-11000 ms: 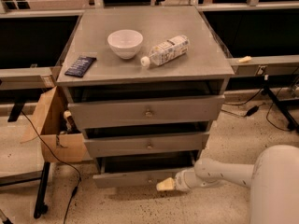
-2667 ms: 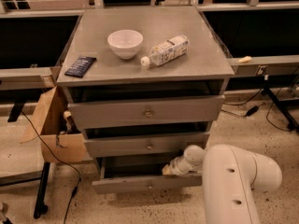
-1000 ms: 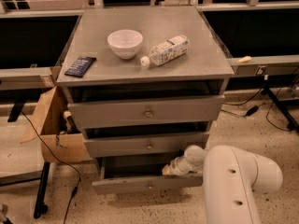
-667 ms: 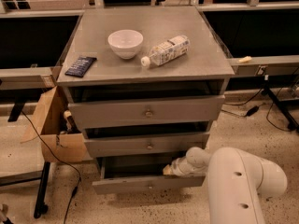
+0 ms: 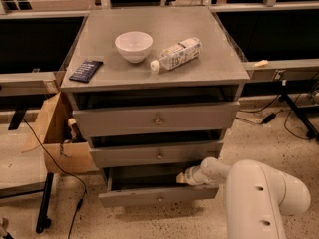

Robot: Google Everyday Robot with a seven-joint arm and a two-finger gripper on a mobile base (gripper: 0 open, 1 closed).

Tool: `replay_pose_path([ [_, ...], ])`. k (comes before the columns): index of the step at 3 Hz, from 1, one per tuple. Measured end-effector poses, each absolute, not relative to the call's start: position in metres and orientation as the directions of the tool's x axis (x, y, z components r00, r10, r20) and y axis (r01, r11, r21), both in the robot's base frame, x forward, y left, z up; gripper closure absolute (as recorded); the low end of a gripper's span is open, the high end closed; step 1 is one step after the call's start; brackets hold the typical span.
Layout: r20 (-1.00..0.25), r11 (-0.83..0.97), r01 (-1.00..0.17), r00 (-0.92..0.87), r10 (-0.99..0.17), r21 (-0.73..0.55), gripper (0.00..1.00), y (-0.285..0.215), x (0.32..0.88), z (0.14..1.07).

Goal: Open bottom drawer

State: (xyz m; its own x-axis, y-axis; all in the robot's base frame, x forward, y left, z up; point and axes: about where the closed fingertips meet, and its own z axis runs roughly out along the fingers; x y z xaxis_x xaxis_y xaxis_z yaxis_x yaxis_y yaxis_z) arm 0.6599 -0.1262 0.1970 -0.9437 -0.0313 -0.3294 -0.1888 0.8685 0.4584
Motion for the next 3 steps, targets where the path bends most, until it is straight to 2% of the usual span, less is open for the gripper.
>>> replay_pose_path([
  [1, -0.316, 0.884, -0.170, -0.948, -0.027, 0.436, 1.00, -0.127, 0.671, 0.184],
  [3, -0.212, 0.909, -0.116, -0.977, -0.031, 0.400, 1.00, -0.138, 0.662, 0.145],
])
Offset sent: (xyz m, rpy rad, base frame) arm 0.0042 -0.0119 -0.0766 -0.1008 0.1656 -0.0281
